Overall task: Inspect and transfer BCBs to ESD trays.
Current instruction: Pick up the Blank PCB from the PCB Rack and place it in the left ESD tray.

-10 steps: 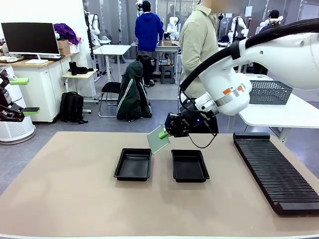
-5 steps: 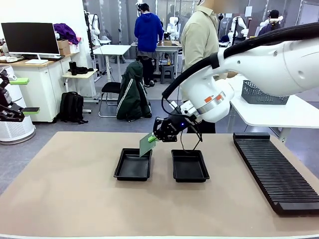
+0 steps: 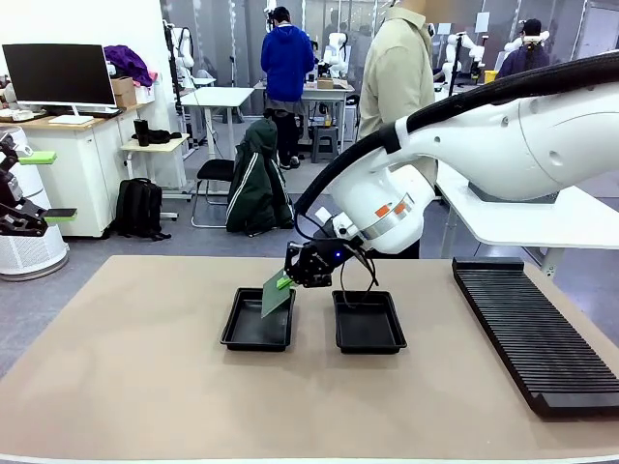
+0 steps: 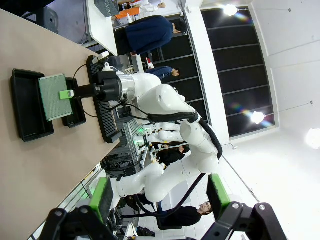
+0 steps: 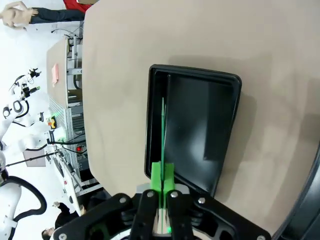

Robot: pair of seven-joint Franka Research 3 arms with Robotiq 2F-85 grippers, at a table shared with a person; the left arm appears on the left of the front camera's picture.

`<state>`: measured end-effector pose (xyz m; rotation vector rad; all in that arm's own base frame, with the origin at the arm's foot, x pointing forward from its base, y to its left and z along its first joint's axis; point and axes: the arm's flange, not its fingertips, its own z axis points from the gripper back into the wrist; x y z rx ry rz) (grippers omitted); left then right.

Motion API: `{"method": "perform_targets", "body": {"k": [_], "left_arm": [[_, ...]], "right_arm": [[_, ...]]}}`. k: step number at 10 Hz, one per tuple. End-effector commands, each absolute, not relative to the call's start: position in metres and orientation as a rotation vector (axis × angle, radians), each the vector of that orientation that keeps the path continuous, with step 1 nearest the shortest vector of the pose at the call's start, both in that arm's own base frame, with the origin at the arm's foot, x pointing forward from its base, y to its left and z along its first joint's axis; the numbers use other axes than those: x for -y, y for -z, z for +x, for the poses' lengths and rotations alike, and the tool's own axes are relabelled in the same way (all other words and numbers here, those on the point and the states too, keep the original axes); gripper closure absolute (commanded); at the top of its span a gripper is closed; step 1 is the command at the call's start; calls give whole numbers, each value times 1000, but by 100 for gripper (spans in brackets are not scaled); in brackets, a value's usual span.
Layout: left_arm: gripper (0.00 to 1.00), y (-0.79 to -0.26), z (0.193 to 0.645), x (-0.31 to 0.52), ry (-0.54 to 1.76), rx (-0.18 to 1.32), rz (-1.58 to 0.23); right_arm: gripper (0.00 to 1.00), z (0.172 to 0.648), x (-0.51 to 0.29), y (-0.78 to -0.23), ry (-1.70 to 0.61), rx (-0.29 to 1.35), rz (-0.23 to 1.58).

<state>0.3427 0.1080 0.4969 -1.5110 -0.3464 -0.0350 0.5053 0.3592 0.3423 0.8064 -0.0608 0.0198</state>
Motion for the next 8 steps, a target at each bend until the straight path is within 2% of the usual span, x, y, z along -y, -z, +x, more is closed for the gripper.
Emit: {"method": "perform_targets", "body": {"k": [1,8], "left_arm": [[0,-498,342,-108,33,354,-1506],[0,-498,342,-108,33,354,-1506]], "right_arm": [[98,505,-372,-334,23,72,789],[98,504,-395,-309,79,76,831]]}}
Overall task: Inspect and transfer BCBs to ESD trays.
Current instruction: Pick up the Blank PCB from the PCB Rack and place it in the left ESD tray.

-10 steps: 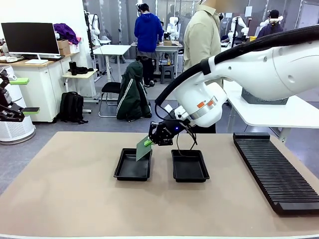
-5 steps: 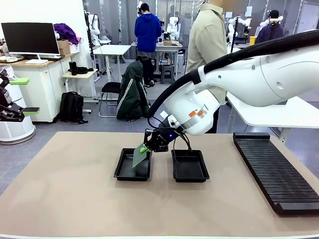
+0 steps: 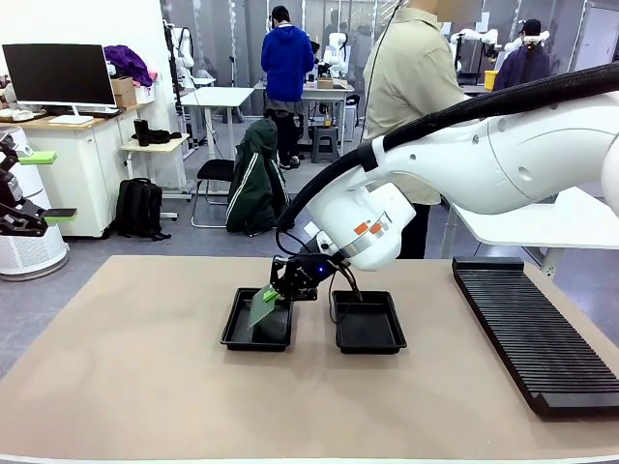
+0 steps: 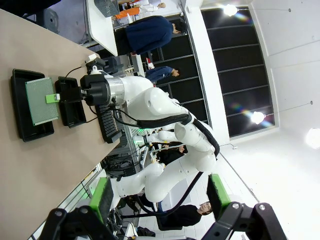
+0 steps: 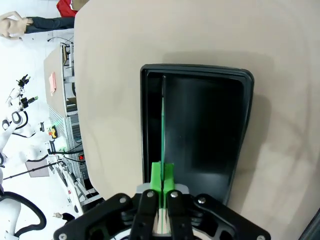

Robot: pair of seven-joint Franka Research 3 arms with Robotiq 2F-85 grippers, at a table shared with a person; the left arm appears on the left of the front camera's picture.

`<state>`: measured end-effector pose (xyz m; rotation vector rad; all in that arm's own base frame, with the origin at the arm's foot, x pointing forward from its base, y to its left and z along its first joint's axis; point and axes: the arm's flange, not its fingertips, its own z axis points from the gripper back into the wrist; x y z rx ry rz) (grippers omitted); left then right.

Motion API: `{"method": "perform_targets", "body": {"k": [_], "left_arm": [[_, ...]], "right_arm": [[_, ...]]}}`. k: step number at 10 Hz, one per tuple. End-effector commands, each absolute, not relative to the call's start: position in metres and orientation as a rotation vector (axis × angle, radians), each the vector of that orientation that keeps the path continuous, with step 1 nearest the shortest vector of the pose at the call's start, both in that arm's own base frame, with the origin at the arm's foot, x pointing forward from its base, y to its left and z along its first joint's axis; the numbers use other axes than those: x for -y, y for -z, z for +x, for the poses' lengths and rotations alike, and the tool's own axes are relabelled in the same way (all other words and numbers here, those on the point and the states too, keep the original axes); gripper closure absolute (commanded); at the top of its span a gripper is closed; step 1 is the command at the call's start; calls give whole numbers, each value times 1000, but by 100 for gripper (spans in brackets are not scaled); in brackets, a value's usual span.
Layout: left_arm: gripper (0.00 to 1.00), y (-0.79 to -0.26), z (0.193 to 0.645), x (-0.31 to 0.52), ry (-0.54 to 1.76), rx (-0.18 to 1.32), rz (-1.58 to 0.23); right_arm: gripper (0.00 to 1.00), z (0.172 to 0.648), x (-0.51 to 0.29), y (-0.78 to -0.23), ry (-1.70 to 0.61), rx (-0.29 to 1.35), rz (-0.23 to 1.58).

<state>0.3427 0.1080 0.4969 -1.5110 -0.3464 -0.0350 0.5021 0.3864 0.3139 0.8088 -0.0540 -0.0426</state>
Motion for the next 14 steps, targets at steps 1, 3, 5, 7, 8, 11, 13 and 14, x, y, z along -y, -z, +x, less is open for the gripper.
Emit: {"method": "perform_targets", "body": {"k": [1,3,5,7,8,11,13,14], "left_arm": [[0,-498,342,-108,33,354,-1506],[0,-498,342,-108,33,354,-1506],[0,-498,342,-108,33,354,-1506],[0,-498,342,-108,33,354,-1506],[0,-498,342,-108,33,354,-1506],[0,-498,342,-108,33,354,-1506],[0,-498,342,-108,33,354,-1506],[0,-498,342,-108,33,354,-1506]], "right_arm": [[98,504,-397,-308,82,84,831],[98,502,-400,-303,94,85,838],[98,498,-402,-297,108,81,833],[98,499,-403,-291,124,71,812],[98,498,-403,-290,119,72,810],[98,498,-402,-283,109,73,817],[98,502,-399,-291,89,50,812],[98,502,-399,-291,89,50,812]]}}
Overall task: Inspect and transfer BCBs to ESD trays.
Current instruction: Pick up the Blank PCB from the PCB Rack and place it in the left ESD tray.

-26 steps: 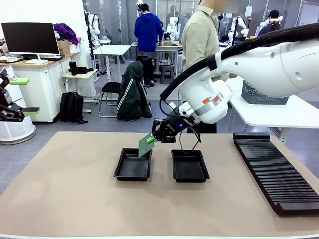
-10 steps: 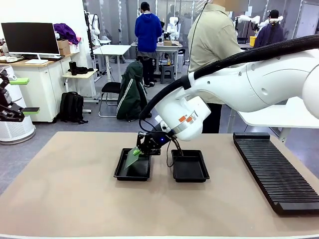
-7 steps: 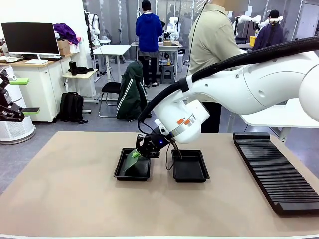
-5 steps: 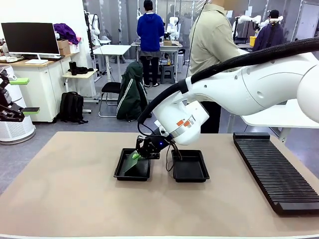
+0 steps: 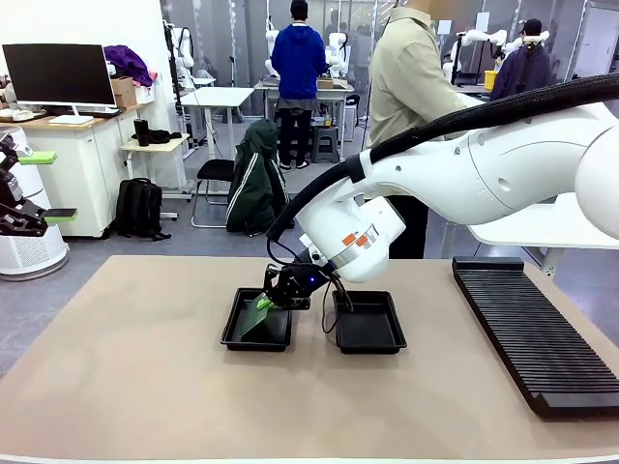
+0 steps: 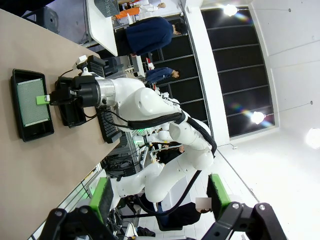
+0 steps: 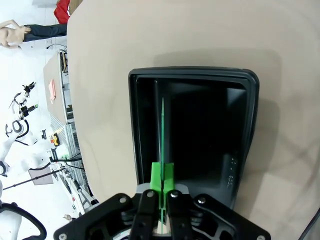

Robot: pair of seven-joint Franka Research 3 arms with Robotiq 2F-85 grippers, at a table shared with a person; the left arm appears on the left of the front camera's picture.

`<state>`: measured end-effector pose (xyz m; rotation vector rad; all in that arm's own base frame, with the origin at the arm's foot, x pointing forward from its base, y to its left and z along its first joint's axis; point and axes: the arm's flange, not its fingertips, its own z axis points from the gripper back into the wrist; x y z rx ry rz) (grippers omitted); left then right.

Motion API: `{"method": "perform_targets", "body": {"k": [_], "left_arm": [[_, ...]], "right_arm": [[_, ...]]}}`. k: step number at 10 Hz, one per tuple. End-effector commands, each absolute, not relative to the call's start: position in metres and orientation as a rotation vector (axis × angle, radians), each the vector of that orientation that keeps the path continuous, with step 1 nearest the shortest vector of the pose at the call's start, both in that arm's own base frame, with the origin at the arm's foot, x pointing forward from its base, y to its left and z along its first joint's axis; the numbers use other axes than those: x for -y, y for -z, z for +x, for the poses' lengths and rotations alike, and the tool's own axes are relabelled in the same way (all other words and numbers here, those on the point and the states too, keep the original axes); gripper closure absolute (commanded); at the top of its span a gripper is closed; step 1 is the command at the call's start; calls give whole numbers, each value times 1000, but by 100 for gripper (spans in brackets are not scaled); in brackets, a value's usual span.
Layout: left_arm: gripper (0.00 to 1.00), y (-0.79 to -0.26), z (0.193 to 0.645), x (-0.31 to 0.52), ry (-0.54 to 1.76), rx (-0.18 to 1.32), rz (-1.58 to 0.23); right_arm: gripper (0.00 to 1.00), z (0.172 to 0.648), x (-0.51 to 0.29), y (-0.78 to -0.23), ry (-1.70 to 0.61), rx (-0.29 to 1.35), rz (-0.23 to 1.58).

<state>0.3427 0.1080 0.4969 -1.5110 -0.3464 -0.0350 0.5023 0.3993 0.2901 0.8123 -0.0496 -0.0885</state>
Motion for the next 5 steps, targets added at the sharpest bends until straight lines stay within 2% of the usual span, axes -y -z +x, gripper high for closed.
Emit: {"method": "perform_targets", "body": {"k": [1,5], "left_arm": [[0,-498,342,-108,33,354,-1506],[0,-498,342,-108,33,354,-1506]], "right_arm": [[98,502,-399,-291,89,50,812],[98,503,-404,-297,89,41,778]]}}
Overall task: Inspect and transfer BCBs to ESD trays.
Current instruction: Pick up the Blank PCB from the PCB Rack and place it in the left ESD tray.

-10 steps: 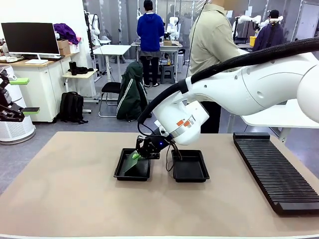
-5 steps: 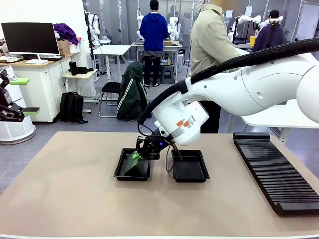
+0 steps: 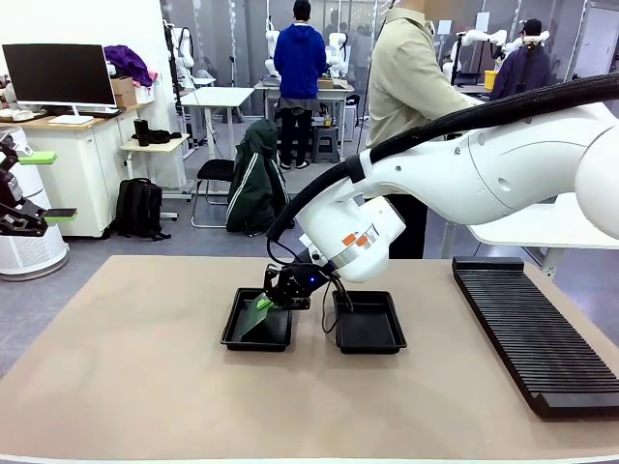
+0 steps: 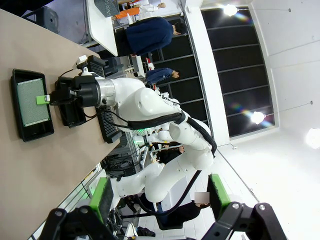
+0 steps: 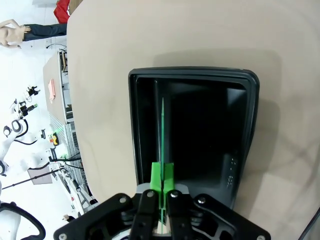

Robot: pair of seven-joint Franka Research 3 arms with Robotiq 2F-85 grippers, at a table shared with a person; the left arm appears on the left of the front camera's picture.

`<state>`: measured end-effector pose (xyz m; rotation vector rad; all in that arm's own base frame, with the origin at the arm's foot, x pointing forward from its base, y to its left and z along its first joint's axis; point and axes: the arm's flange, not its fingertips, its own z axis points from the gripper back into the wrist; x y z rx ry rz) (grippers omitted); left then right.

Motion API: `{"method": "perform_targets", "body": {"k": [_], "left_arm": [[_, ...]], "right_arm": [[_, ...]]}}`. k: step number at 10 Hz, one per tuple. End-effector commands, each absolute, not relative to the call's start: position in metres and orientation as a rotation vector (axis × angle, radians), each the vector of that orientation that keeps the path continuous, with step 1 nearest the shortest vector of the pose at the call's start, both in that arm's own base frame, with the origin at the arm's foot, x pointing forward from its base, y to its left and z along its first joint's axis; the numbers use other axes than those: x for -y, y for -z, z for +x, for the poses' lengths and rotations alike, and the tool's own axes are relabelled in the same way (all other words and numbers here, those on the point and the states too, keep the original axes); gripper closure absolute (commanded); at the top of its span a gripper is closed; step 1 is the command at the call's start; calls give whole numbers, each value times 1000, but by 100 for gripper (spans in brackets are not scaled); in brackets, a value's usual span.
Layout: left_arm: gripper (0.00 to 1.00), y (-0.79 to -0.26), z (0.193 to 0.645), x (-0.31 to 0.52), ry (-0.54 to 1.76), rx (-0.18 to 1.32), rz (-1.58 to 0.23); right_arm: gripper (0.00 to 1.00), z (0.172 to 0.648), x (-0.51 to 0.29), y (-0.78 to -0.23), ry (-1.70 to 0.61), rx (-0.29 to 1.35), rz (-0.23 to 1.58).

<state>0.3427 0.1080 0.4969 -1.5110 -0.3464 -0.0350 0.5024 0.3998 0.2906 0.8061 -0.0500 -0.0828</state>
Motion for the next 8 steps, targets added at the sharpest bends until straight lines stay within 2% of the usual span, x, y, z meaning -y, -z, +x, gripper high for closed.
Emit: {"method": "perform_targets", "body": {"k": [1,8], "left_arm": [[0,-498,342,-108,33,354,-1506],[0,-498,342,-108,33,354,-1506]], "right_arm": [[91,502,-406,-302,109,47,753],[45,499,-421,-317,140,14,635]]}}
